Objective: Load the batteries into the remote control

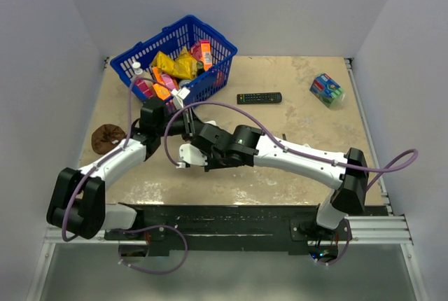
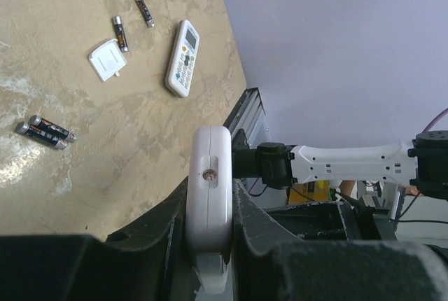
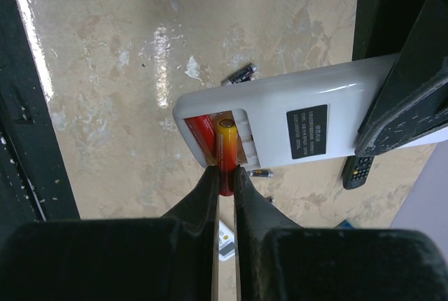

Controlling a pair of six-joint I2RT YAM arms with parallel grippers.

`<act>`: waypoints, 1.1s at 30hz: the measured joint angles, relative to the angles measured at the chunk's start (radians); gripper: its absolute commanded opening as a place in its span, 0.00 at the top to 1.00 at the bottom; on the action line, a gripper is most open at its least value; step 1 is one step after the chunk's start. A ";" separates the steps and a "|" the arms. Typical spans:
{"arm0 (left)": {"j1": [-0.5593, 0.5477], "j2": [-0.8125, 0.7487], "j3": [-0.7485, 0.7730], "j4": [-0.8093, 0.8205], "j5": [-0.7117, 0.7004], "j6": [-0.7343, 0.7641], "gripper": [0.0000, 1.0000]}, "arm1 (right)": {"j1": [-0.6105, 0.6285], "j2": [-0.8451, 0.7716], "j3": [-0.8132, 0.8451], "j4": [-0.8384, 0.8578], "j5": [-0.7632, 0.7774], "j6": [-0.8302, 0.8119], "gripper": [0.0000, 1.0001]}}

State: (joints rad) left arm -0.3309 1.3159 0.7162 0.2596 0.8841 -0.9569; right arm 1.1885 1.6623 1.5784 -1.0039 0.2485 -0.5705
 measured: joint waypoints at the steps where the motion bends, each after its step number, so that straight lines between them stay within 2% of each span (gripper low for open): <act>1: -0.002 0.003 0.002 -0.002 0.001 0.005 1.00 | 0.002 0.002 0.000 -0.002 0.003 0.000 0.96; 16: -0.018 0.063 0.022 0.002 0.031 0.015 1.00 | 0.018 0.027 0.000 -0.007 0.019 -0.018 0.82; 25: -0.018 0.082 0.003 0.123 0.056 -0.022 1.00 | 0.018 0.027 0.000 -0.010 0.036 -0.026 0.70; 33: -0.018 0.107 -0.023 0.222 0.069 -0.077 1.00 | 0.023 0.027 0.000 -0.015 0.042 -0.025 0.66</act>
State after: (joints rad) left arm -0.3492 1.4231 0.6933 0.4820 0.9535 -1.0344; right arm 1.2110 1.6897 1.5784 -1.0191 0.2909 -0.5957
